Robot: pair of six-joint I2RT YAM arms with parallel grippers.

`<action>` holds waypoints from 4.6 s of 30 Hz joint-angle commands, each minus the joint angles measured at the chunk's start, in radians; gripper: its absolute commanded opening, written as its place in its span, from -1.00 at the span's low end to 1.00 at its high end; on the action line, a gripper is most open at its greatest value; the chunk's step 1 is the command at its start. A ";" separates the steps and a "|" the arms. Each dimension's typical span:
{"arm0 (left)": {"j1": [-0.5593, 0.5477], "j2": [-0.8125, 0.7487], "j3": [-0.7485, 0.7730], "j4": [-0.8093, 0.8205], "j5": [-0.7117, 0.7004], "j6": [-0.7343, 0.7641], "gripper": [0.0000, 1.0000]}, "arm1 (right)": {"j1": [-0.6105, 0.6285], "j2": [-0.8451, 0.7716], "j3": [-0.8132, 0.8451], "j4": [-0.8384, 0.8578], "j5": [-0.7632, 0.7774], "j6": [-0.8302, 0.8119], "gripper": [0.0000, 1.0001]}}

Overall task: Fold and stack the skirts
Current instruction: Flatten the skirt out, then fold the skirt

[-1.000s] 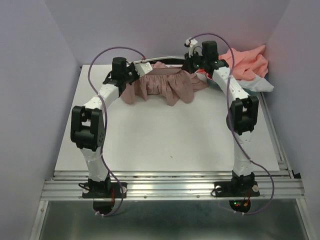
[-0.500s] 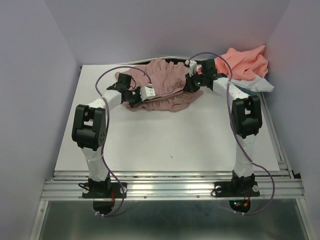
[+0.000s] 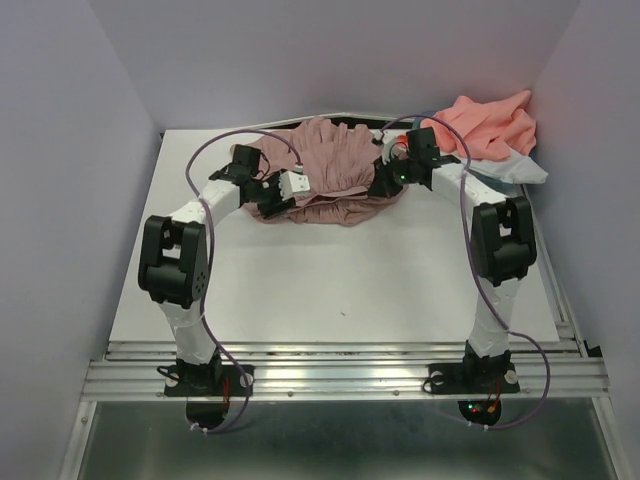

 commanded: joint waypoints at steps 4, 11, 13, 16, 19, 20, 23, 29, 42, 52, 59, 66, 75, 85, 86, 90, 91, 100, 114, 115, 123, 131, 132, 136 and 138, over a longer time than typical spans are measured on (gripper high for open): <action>-0.029 -0.023 0.002 0.015 0.012 0.001 0.17 | -0.007 -0.043 0.025 0.023 -0.029 0.015 -0.99; -0.062 -0.011 -0.028 -0.016 -0.016 0.053 0.18 | -0.007 -0.031 0.042 0.015 -0.031 0.012 -0.99; -0.062 0.000 -0.043 0.047 -0.056 0.030 0.15 | -0.007 -0.028 0.050 0.012 -0.031 0.011 -0.99; -0.059 0.026 -0.029 0.099 -0.106 0.000 0.08 | -0.007 -0.023 0.064 0.003 -0.029 0.009 -0.99; -0.051 0.066 0.014 0.095 -0.138 -0.013 -0.04 | -0.007 -0.020 0.073 -0.003 -0.025 0.007 -0.99; -0.049 0.074 0.021 0.095 -0.143 -0.016 -0.10 | -0.007 -0.020 0.073 -0.003 -0.025 0.006 -0.99; -0.040 0.078 0.032 0.122 -0.152 -0.028 -0.48 | -0.007 -0.020 0.076 -0.005 -0.022 0.001 -0.99; -0.019 0.011 0.041 0.113 -0.131 -0.031 -1.00 | -0.007 -0.006 0.131 -0.006 -0.003 0.003 -0.99; -0.002 -0.267 -0.118 -0.080 -0.142 0.108 -1.00 | -0.007 -0.127 0.075 -0.251 -0.049 -0.211 -0.99; -0.252 -0.339 -0.451 -0.096 -0.163 0.098 -1.00 | 0.002 -0.259 -0.339 -0.408 0.058 -0.532 -0.99; -0.522 -0.250 -0.339 -0.054 -0.122 -0.212 -1.00 | -0.062 -0.281 -0.404 -0.310 0.283 -0.545 -0.99; -0.703 -0.205 -0.201 0.006 -0.090 -0.445 -0.26 | -0.106 -0.235 -0.305 -0.239 0.415 -0.487 -0.50; -0.403 -0.342 -0.042 -0.163 -0.043 -0.326 0.21 | -0.116 -0.339 -0.213 -0.285 0.507 -0.430 0.82; -0.155 -0.066 0.072 -0.033 -0.092 -0.464 0.04 | -0.126 -0.131 0.227 -0.477 0.399 -0.087 0.71; -0.149 -0.051 0.065 -0.008 -0.102 -0.477 0.02 | -0.126 -0.099 0.261 -0.474 0.358 -0.039 0.68; -0.132 0.029 0.040 0.052 -0.155 -0.487 -0.03 | -0.084 0.076 0.421 -0.447 0.372 0.115 0.65; -0.129 0.031 0.034 0.055 -0.163 -0.485 -0.04 | -0.060 0.083 0.383 -0.417 0.416 0.109 0.66; -0.117 -0.077 -0.156 0.061 -0.160 -0.458 -0.10 | 0.022 0.287 0.377 -0.328 0.474 0.175 0.60; -0.129 -0.291 -0.324 -0.160 -0.041 -0.241 -0.14 | 0.214 0.429 0.510 -0.086 0.256 -0.009 0.17; -0.134 -0.304 -0.321 -0.160 -0.039 -0.250 -0.07 | 0.214 0.429 0.527 -0.071 0.254 -0.003 0.27; -0.140 -0.531 -0.296 -0.189 -0.112 -0.246 0.36 | 0.214 0.125 0.351 -0.074 0.371 -0.207 0.82; -0.140 -0.689 -0.517 -0.329 -0.180 -0.005 0.39 | 0.236 -0.333 -0.075 -0.295 0.208 -0.431 0.71; -0.140 -0.712 -0.544 -0.330 -0.191 0.010 0.39 | 0.247 -0.374 -0.140 -0.287 0.189 -0.466 0.68; -0.140 -0.724 -0.632 -0.338 -0.211 0.058 0.41 | 0.331 -0.564 -0.491 -0.152 0.188 -0.549 0.65; -0.135 -0.687 -0.644 -0.342 -0.235 0.064 0.42 | 0.394 -0.645 -0.583 -0.056 0.211 -0.591 0.67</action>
